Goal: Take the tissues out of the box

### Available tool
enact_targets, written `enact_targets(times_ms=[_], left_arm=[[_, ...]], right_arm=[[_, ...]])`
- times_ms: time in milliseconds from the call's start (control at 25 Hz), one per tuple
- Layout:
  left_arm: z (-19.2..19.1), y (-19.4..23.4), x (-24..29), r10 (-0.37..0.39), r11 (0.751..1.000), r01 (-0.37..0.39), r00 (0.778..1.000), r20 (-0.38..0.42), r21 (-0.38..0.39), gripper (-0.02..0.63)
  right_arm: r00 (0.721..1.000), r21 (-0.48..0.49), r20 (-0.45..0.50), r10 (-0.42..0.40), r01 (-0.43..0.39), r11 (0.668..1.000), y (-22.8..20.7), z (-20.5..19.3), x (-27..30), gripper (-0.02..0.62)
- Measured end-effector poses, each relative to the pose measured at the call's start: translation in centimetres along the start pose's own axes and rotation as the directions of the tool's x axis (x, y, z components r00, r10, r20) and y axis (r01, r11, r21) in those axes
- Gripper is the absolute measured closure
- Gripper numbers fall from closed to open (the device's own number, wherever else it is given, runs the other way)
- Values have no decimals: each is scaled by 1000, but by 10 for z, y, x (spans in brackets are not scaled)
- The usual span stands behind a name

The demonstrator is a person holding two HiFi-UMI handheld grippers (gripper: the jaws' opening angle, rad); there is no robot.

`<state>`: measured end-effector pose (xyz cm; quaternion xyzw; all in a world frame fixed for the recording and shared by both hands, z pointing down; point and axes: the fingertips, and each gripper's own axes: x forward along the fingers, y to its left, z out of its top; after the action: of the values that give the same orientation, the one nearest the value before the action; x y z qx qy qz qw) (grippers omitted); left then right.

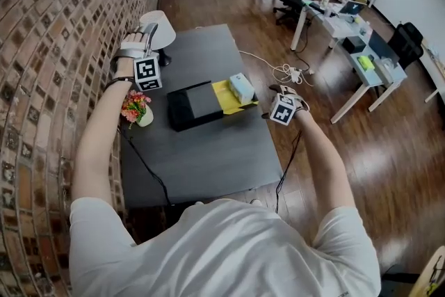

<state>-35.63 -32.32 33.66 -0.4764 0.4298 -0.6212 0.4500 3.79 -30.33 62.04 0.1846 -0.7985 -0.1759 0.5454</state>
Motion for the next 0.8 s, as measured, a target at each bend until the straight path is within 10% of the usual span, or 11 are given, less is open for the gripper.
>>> enact_targets(times_ms=[800], left_arm=[[50,-147,29,-220,961,235,970,107,-149,124]], right_arm=[[987,198,144,-72,43,979,10,-52,-15,78]])
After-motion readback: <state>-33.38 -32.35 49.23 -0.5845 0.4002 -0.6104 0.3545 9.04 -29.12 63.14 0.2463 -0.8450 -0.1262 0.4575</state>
